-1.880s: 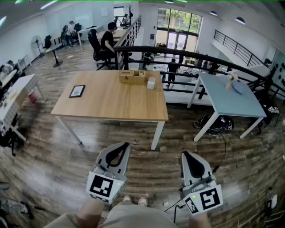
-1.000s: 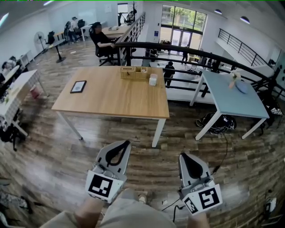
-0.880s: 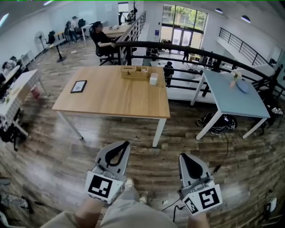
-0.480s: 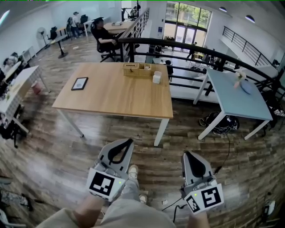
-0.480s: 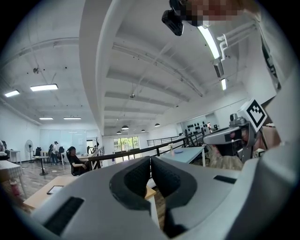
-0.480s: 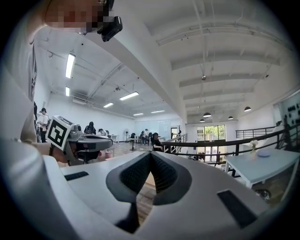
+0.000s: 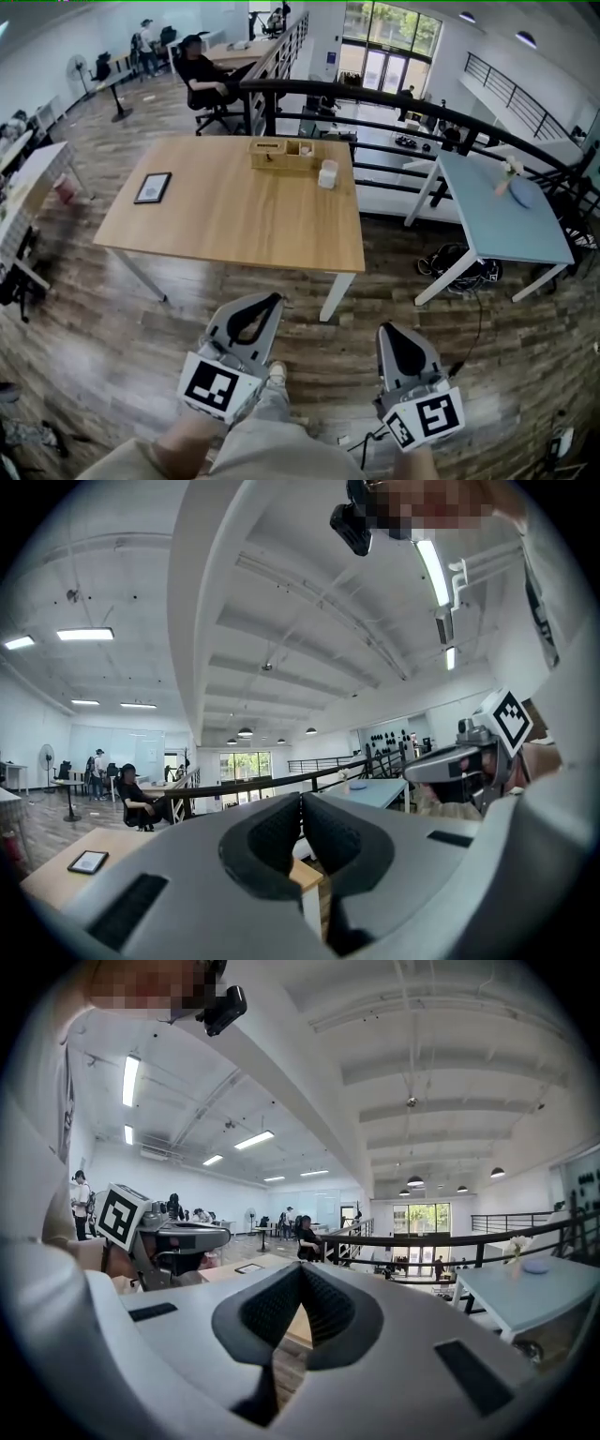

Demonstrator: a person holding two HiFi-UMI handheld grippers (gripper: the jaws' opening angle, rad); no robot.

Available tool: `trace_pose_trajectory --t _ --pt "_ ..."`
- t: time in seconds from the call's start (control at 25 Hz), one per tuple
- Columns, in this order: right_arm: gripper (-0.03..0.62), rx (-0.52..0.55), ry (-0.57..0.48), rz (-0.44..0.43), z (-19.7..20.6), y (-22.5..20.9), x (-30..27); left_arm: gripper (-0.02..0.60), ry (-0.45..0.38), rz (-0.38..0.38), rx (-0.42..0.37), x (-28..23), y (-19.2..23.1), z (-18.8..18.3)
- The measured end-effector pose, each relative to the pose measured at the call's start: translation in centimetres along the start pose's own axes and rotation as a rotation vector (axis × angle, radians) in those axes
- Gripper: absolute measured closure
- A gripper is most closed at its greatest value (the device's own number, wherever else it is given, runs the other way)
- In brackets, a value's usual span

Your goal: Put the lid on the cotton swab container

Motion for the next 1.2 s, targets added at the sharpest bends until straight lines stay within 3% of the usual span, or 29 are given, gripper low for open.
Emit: trace_pose_trajectory --t 0.64,1.2 --pt "0.569 -0.013 0.034 0.050 -2.2 -7.1 -20.9 0.555 0.033 0.058 -0.012 -14.5 16.4 -2.6" --pt "0.569 -0.013 0.065 0.061 -0.7 -10.6 -27.3 0.555 0.051 0.076 0.001 -20.3 20.8 -0.8"
Point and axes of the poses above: the fingertips, and each gripper's own axes: x backward along the fingers, y to its left, z out of its underside, the point moved 2 cm from there along x, backward along the fingers, and after that the axes turned 9 degrees about x, right-handed, at the moved point
